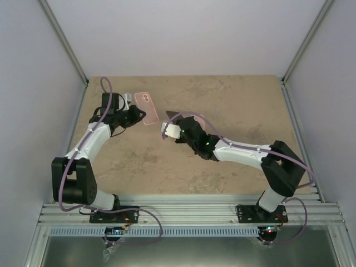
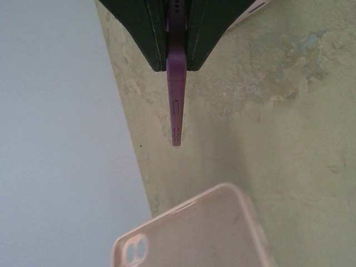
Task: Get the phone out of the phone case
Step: Place the phone at the center of the board.
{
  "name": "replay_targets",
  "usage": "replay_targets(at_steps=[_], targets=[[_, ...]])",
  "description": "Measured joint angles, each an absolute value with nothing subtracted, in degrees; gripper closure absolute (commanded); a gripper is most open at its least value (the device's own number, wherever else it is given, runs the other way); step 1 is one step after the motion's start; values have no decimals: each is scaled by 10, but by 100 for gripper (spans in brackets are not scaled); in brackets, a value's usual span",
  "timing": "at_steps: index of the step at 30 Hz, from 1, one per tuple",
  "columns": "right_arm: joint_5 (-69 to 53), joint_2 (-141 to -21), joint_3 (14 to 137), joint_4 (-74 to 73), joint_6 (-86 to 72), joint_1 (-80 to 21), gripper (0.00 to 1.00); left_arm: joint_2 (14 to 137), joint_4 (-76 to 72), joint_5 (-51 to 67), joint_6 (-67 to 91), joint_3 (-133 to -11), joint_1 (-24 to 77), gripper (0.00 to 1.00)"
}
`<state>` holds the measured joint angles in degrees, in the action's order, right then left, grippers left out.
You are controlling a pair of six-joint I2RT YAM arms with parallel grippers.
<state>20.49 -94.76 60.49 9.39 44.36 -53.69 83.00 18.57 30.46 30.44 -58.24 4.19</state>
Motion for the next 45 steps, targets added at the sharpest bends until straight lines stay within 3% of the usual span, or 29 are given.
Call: replay_targets(at_steps=[24, 30, 32, 40, 45], targets=[[333, -1108, 571, 249, 521, -579, 95, 836, 190, 296, 300, -585, 38, 100], [353, -1133, 571, 271, 523, -593, 90, 845, 195, 297, 298, -585, 38, 100], [357, -1138, 571, 278, 523, -595, 84, 848, 196, 299, 297, -585, 38, 100], [351, -1148, 571, 256, 497, -598, 48, 864, 208, 305, 288, -585, 38, 100], [343, -1148, 571, 231, 480, -599, 34, 865, 215, 305, 281, -585, 38, 100]])
